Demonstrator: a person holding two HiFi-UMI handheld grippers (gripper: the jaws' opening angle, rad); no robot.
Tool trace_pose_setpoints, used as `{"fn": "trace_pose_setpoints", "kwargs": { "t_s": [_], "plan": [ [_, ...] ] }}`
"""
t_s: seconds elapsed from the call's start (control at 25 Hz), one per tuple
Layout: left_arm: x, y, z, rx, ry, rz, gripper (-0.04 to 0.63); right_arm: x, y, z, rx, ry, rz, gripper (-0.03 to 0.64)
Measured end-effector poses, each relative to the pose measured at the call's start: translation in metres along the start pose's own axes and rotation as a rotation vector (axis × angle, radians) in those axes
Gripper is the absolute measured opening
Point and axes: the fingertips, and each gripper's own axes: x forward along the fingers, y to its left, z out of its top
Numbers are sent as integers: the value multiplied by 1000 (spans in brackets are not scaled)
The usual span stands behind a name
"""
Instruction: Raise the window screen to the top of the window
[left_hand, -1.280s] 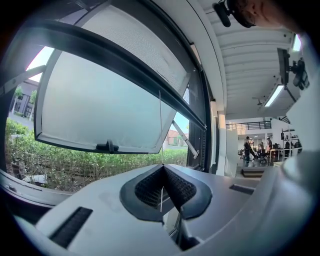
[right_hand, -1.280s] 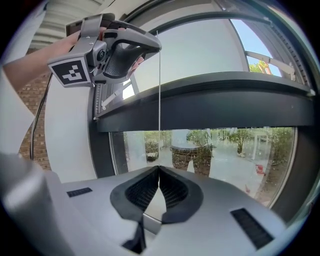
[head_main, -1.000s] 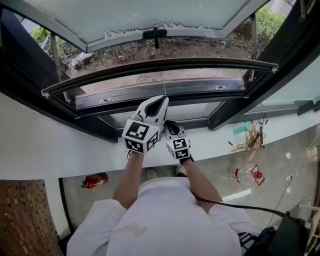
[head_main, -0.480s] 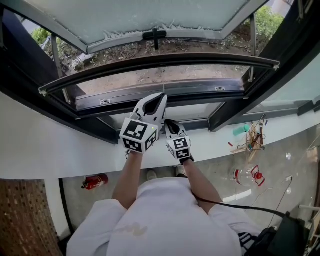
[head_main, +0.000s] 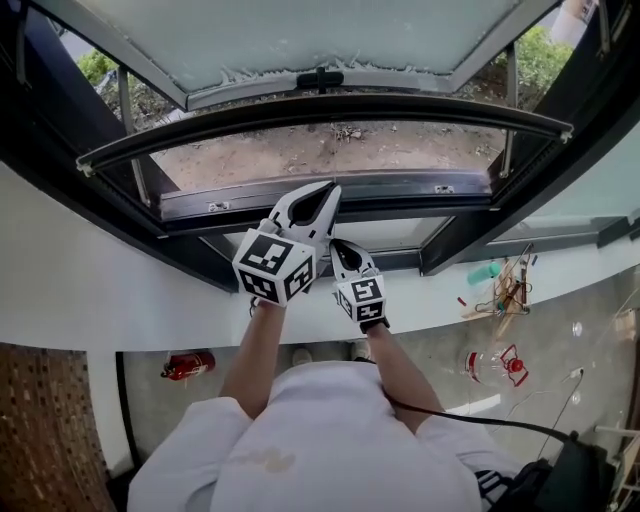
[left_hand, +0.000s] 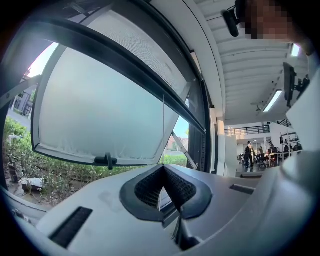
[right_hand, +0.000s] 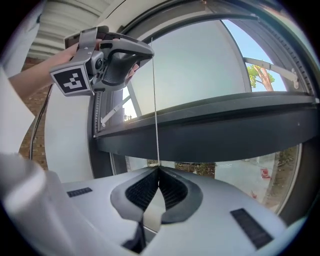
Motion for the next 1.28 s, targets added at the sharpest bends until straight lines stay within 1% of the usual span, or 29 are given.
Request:
{"fn": "trace_pose_setpoints", "kwargs": {
  "t_s": [0.16, 0.32, 0.56, 0.72, 0.96, 1.08, 1.28],
  "plan": [
    [0, 0, 10, 11, -11, -2, 0, 0, 2, 10, -3, -20, 11, 3],
    [-1, -3, 19, -13, -30, -26, 0, -3, 4, 19, -6, -39, 19, 2],
    [-3, -4, 34, -14, -69, -36, -1, -7, 3, 33, -4, -75, 24, 3],
    [-1, -4, 56, 10, -106, -42, -2, -7, 4, 55, -13, -116, 32, 3],
    [-5, -12, 86, 45, -135, -57, 0, -11, 8, 86, -41, -193, 38, 3],
    [-5, -14, 98, 63, -148, -59, 0, -13, 8, 98, -52, -219, 43, 2],
    [-5, -11, 118, 85, -193, -64, -2, -14, 12, 117, -56, -261, 60, 3]
  ]
}}
